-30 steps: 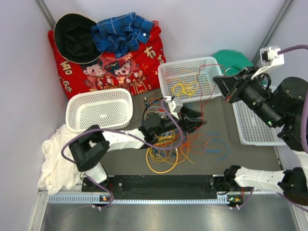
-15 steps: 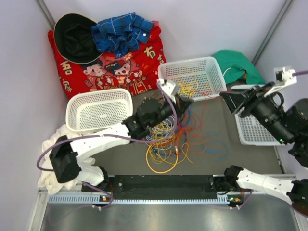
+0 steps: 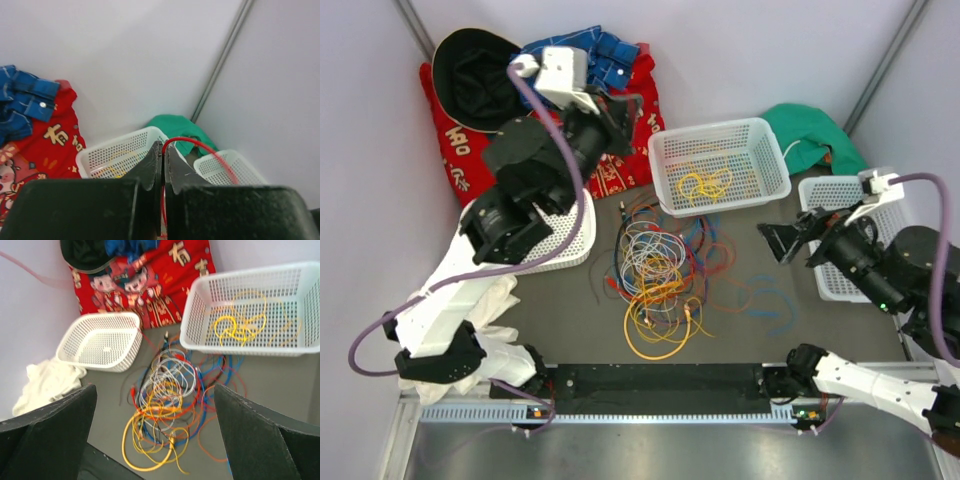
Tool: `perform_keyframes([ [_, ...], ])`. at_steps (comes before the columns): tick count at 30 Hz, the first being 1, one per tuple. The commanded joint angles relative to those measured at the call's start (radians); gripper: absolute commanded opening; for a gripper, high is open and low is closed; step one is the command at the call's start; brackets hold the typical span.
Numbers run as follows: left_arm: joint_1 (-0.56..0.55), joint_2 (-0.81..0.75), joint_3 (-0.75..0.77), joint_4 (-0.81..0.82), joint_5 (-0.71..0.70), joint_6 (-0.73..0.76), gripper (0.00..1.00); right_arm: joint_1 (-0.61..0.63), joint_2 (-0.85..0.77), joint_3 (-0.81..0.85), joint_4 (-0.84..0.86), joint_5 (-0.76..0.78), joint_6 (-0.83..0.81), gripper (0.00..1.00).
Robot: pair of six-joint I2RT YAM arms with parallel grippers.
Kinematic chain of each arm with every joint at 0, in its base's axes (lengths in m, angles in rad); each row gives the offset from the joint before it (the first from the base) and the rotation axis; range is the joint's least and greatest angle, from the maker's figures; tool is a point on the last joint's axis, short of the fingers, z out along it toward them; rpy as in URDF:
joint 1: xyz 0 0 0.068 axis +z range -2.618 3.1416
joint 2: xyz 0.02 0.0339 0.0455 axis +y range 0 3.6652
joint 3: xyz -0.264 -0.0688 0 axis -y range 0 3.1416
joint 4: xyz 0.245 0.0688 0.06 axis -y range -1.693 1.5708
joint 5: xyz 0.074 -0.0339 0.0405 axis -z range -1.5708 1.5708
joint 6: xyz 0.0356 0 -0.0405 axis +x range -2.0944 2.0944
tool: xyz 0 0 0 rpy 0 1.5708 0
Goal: Untangle the cables
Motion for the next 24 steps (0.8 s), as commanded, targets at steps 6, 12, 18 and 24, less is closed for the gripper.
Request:
perform_keyframes([
  [6, -0.002, 0.035, 0.23, -0.133, -0.141, 0.093, 0.0, 0.002, -0.024, -0.169, 0.03, -0.047, 0.074, 0.99],
  [12, -0.001, 0.018, 0.205, -0.118, -0.35, 0.154, 0.0, 0.002, -0.041, -0.215, 0.035, -0.053, 0.087, 0.99],
  [18, 0.002, -0.012, 0.185, -0.03, -0.531, 0.243, 0.0, 0.002, -0.046, -0.207, 0.022, -0.046, 0.081, 0.99],
  [24, 0.031, 0.004, 0.185, -0.097, -0.547, 0.221, 0.0, 0.002, -0.052, -0.212, 0.016, -0.039, 0.077, 0.99],
])
